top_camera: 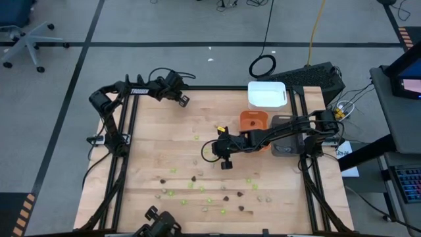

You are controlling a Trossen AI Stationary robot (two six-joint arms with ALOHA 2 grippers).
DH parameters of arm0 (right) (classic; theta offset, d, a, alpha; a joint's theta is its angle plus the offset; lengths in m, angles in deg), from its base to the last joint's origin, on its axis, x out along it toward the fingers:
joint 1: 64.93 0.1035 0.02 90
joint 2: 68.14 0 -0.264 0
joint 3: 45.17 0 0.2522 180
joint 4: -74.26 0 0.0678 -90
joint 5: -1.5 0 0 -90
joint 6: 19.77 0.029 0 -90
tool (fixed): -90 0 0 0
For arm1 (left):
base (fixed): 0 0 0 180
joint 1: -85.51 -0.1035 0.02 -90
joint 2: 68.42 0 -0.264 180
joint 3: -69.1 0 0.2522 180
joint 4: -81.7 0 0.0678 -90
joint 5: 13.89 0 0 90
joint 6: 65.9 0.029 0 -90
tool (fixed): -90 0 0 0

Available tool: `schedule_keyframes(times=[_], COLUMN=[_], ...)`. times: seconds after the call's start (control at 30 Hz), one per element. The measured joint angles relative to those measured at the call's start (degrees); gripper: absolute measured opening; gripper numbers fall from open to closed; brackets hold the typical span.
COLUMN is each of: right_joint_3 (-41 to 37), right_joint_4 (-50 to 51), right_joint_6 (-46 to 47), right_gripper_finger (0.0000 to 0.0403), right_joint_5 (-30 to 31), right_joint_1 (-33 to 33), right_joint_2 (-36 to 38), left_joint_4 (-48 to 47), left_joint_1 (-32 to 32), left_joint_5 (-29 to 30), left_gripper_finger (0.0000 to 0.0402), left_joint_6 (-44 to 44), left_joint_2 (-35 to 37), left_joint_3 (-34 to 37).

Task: Sort Halloween decoration
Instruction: Put the white skull toy into the black bin

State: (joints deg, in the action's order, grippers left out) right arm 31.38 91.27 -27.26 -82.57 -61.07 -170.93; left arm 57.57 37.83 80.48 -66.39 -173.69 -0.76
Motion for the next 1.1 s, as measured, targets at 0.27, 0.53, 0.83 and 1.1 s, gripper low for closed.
schedule_keyframes(times=[0.27, 0.53, 0.83, 1.1], right_joint_3=[0.0, 0.0, 0.0, 0.0], right_joint_4=[0.0, -1.2, -13.7, -17.3], right_joint_6=[0.8, 0.8, 6.4, 13.3], right_gripper_finger=[0.0066, 0.0066, 0.0066, 0.0066], right_joint_5=[0.0, 0.0, 0.7, 11.3], right_joint_1=[0.0, 0.0, 0.0, 0.3], right_joint_2=[0.0, 0.0, -4.8, -8.2], left_joint_4=[-7.4, -10.6, -8.6, -5.1], left_joint_1=[0.9, 4.3, 12.3, 20.4], left_joint_5=[-1.7, -8.7, -24.5, -28.5], left_gripper_finger=[0.0001, 0.0001, 0.0, 0.0], left_joint_6=[0.9, 2.2, 2.8, 1.2], left_joint_2=[4.4, 9.4, 11.4, 14.6], left_joint_3=[0.4, 0.3, 0.3, 0.3])
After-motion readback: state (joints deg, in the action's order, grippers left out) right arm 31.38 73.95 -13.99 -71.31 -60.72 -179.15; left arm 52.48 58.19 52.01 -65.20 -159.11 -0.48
